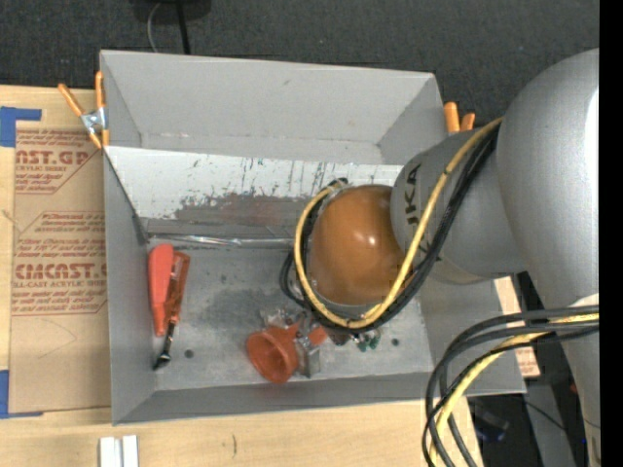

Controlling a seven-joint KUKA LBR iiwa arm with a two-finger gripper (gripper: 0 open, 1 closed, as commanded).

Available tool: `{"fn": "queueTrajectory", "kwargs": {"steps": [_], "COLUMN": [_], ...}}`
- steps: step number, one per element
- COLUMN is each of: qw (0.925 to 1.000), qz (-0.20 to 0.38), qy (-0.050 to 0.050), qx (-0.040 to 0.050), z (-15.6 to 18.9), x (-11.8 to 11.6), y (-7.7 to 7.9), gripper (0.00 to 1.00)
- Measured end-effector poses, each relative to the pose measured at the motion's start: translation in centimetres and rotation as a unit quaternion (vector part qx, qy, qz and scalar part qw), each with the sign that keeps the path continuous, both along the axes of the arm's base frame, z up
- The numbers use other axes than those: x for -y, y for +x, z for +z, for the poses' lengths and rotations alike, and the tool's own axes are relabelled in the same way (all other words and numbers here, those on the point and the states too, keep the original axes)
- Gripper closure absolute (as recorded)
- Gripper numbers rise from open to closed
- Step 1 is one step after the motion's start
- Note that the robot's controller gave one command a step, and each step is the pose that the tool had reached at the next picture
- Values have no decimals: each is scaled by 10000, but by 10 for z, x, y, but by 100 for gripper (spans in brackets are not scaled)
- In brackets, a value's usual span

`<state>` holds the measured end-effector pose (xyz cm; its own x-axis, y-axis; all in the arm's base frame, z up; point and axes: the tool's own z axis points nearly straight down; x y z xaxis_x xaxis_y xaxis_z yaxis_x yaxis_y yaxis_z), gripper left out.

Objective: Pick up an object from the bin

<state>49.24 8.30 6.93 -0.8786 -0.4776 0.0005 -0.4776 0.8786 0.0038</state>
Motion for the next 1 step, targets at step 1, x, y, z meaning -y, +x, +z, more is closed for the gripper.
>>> {"fn": "queueTrajectory", "kwargs": {"steps": [1], "qw": [9999], "qz": [118], "qy": [9], "qx": [14], "z": [138], "x": [-8], "y": [7], "gripper": [100]}}
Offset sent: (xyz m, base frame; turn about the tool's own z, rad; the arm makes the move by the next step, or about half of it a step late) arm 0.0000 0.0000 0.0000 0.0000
